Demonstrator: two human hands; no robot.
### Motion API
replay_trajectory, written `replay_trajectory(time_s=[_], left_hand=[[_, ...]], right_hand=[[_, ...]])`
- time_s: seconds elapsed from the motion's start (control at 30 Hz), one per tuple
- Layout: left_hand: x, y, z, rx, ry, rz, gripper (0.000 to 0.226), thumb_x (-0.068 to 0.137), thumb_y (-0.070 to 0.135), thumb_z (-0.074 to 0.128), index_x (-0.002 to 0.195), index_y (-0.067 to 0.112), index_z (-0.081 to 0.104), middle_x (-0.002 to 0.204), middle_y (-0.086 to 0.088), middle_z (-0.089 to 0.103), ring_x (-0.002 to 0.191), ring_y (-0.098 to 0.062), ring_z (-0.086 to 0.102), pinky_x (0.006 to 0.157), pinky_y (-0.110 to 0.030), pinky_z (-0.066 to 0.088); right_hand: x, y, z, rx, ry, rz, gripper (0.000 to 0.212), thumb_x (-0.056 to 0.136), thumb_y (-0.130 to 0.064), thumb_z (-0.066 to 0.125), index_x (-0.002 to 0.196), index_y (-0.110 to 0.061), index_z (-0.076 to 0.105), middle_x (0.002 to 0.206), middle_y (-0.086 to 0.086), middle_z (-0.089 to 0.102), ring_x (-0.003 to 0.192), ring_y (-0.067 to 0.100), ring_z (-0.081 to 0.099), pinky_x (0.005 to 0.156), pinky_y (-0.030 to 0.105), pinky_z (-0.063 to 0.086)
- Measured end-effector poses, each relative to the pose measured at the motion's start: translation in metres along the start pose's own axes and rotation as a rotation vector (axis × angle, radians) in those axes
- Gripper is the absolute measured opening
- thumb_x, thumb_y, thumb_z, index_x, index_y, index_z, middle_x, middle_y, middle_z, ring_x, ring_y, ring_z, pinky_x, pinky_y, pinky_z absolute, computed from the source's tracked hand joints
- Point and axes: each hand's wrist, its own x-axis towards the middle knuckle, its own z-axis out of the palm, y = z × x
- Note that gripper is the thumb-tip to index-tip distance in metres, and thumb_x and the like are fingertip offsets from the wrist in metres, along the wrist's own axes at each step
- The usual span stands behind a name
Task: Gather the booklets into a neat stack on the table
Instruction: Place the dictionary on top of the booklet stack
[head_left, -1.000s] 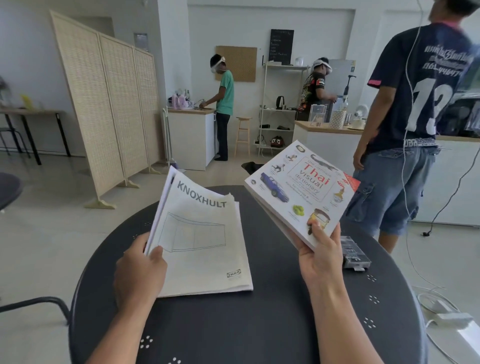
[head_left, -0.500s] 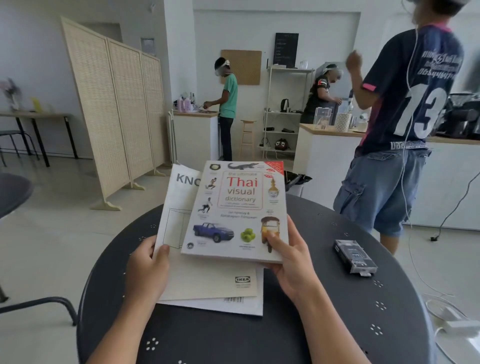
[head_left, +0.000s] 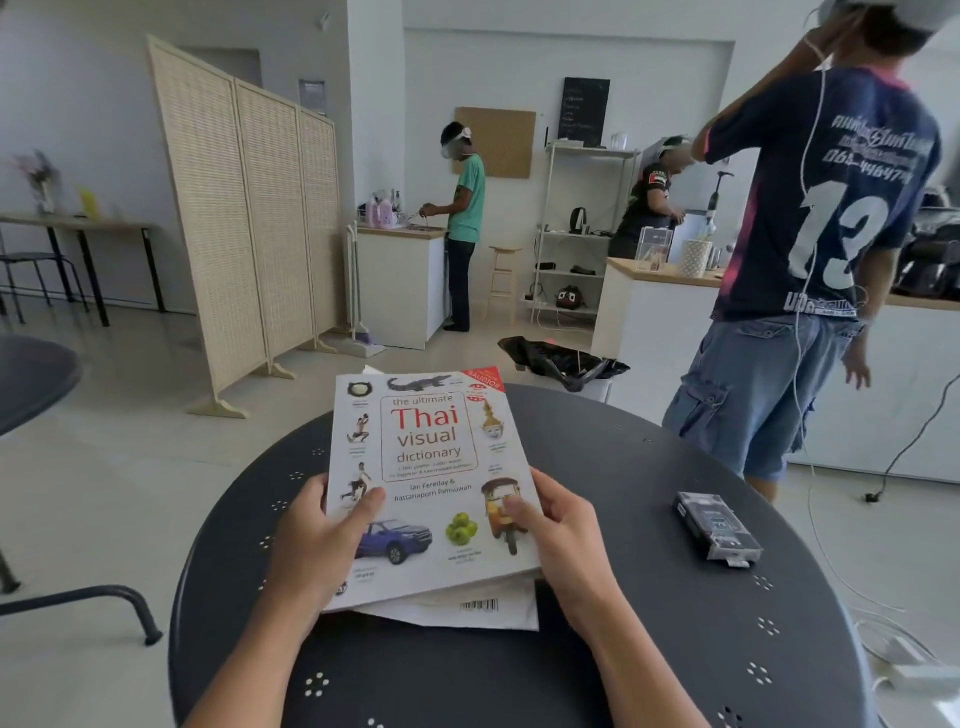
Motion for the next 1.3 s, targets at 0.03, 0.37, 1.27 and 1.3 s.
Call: replay_trajectory(time_s=[0.03,0.37,1.27,1.3], left_hand=[[0.001,-0.001,0.000,-0.015,-0.005,0.006,0.033,0.083,0.038,0.074,0.112,0.025,0.064,0.101,0.008,0.075,0.093,-0.015,0.071,0.082,-0.046,0.057],[-0.006,0.013,0.004,-0.370,-0.163,0.219,0.061,0.062,0.046,0.084,0.117,0.025,0.067,0.110,-0.002,0.077,0.102,-0.023,0.073,0.083,-0.045,0.059],[-0.010,0.011,0.035,-0.243,-0.185,0.269,0.031,0.095,0.033,0.055,0.124,0.029,0.044,0.121,0.013,0.066,0.107,0.008,0.062,0.086,-0.018,0.051],[-0.010,0.010,0.035,-0.248,-0.170,0.273,0.027,0.097,0.026,0.053,0.122,0.028,0.045,0.121,0.011,0.066,0.106,0.006,0.064,0.082,-0.015,0.053]], right_hand=[[0.001,0.000,-0.002,-0.075,0.079,-0.003,0.019,0.100,-0.015,0.060,0.111,-0.019,0.075,0.096,0.002,0.083,0.084,0.024,0.081,0.079,0.047,0.064],[0.013,0.010,-0.024,0.062,0.129,0.213,0.100,0.063,-0.053,0.091,0.145,-0.022,0.043,0.132,0.007,0.070,0.106,0.030,0.075,0.094,0.054,0.058],[0.015,0.012,-0.018,-0.035,0.182,-0.226,0.034,0.092,-0.042,0.060,0.121,-0.024,0.058,0.119,-0.004,0.077,0.106,0.014,0.075,0.085,0.043,0.063],[0.015,0.011,-0.017,-0.031,0.190,-0.239,0.031,0.092,-0.039,0.061,0.119,-0.025,0.059,0.118,-0.004,0.077,0.106,0.015,0.075,0.084,0.042,0.064]])
